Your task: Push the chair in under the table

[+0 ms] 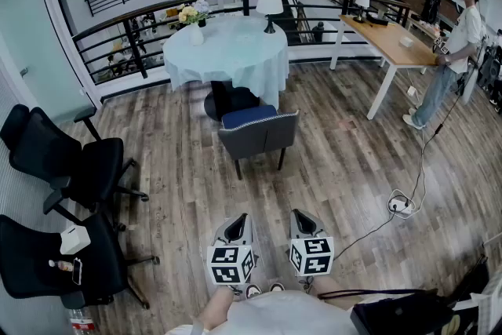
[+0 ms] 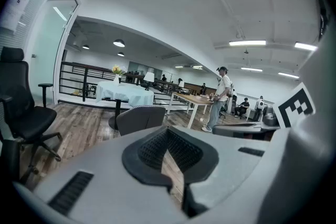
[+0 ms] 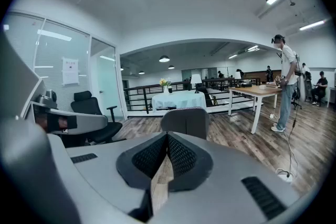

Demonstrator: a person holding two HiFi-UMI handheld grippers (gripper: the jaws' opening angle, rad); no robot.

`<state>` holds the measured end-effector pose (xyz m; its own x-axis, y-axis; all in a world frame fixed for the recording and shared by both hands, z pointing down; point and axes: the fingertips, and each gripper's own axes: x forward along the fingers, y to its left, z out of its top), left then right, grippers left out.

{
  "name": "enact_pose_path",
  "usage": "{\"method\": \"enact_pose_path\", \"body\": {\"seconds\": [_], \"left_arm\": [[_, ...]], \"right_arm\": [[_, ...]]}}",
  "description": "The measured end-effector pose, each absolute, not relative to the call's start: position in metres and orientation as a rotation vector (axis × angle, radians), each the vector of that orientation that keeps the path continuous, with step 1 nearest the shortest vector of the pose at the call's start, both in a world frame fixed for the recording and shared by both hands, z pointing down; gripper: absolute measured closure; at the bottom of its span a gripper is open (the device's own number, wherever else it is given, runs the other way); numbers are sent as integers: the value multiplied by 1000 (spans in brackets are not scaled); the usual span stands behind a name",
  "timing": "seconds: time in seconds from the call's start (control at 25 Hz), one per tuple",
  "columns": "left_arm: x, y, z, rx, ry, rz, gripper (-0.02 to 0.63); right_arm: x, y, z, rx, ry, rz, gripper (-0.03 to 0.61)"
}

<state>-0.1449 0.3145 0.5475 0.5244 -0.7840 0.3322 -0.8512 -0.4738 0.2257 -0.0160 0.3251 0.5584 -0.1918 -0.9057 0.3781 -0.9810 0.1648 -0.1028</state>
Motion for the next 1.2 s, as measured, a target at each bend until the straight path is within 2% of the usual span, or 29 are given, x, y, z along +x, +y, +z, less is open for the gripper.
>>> {"method": "enact_pose_path", "body": {"seconds": [0.76, 1.2], "left_arm": [[-171, 280, 555, 2404, -1338, 295, 609], [-153, 236, 579, 2353, -1342, 327, 609]], "right_arm": [[-27, 298, 566, 1905, -2162, 518, 560], [0, 250, 584, 1896, -2129, 565, 559]]}}
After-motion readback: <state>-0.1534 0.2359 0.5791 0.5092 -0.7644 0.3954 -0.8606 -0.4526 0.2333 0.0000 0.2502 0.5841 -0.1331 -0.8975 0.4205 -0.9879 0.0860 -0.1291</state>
